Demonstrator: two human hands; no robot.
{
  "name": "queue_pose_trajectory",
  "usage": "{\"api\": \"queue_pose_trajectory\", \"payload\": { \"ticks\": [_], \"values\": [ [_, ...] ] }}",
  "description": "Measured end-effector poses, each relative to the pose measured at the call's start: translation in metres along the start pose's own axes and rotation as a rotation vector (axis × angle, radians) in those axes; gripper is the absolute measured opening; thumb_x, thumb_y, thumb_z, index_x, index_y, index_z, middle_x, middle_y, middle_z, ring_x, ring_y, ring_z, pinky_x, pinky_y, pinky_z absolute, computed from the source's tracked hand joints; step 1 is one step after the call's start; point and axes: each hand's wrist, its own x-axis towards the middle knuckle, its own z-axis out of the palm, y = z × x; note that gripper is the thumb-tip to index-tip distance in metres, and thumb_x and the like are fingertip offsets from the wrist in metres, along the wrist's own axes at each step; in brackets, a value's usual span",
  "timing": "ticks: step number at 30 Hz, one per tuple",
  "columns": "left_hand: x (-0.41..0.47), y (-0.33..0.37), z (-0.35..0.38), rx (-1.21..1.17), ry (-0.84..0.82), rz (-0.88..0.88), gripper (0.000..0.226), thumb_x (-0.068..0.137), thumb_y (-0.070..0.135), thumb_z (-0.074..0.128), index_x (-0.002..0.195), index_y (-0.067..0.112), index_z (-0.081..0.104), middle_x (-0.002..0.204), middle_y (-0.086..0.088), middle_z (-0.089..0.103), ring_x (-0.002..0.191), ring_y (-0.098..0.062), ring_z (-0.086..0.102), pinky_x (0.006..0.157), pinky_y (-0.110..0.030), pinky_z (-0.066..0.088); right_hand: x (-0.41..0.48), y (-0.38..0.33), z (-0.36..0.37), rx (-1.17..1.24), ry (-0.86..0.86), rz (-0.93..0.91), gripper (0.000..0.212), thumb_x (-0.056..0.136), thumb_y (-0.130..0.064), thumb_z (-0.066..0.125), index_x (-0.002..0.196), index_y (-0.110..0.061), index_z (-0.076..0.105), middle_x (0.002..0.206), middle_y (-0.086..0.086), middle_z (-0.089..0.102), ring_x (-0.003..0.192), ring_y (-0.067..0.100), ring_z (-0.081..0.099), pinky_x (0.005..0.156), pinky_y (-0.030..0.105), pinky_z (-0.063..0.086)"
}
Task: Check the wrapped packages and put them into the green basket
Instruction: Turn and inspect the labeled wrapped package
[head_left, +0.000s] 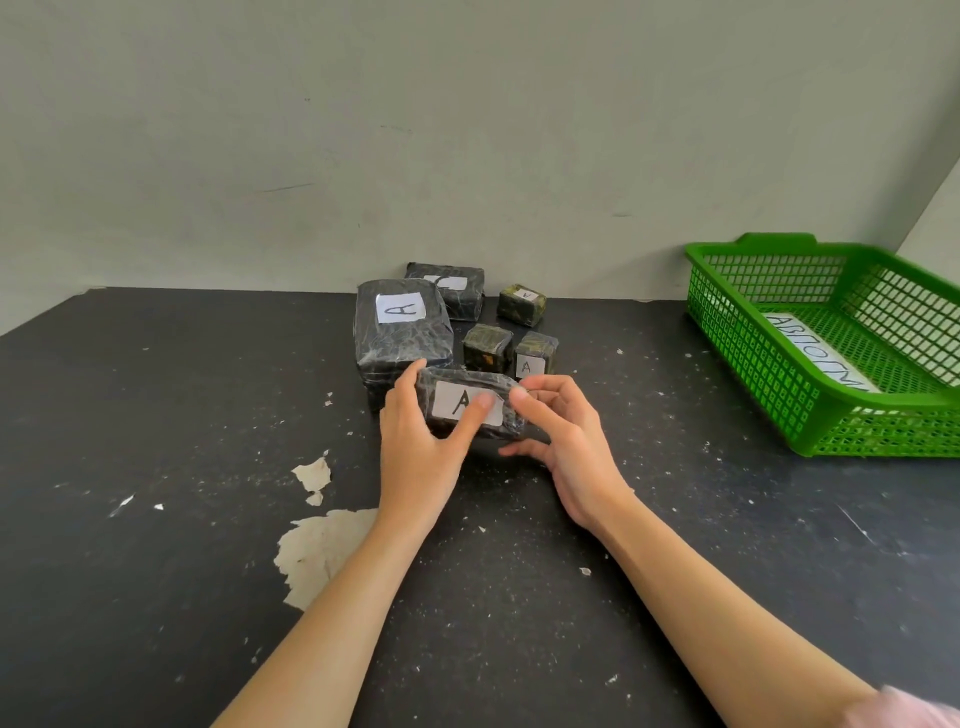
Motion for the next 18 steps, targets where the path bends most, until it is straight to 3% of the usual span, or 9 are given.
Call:
{"api": "queue_pose_trajectory", "payload": {
  "ticks": [6, 11, 18],
  "values": [
    [0.0018, -0.0027, 0.0012, 0.022, 0.03, -0.002, 0.076, 0.072, 0.049, 0.072, 0.134, 0.023, 0.036, 0.122, 0.007, 0.04, 0.12, -0.013, 0.042, 0.095, -0.024, 0.036, 0.0003, 0.0012, 0.0013, -0.033, -0.013, 0.021, 0.03, 0.087, -0.013, 0.061, 0.115, -0.003, 0.052, 0.105, 0.013, 0.055, 0.092, 0.016, 0.061, 0.065, 0.036, 0.057],
    [0.002, -0.0004, -0.0004, 0.007, 0.053, 0.028, 0.055, 0.083, 0.045, 0.06, 0.131, 0.024, 0.042, 0.124, 0.001, 0.046, 0.12, -0.017, 0.045, 0.1, -0.035, 0.041, 0.0001, -0.0002, 0.0016, 0.012, 0.019, 0.028, 0.027, 0.087, -0.016, 0.061, 0.112, -0.004, 0.054, 0.101, 0.005, 0.055, 0.096, 0.013, 0.058, 0.067, 0.037, 0.058],
    [0.0027, -0.002, -0.001, 0.034, 0.05, 0.042, 0.048, 0.088, 0.042, 0.056, 0.13, 0.024, 0.044, 0.122, 0.002, 0.049, 0.114, -0.011, 0.045, 0.09, -0.023, 0.034, 0.0009, 0.0002, 0.0016, 0.011, 0.034, 0.032, 0.025, 0.088, -0.015, 0.06, 0.11, -0.004, 0.055, 0.102, 0.006, 0.056, 0.096, 0.013, 0.057, 0.065, 0.036, 0.057]
  ]
}}
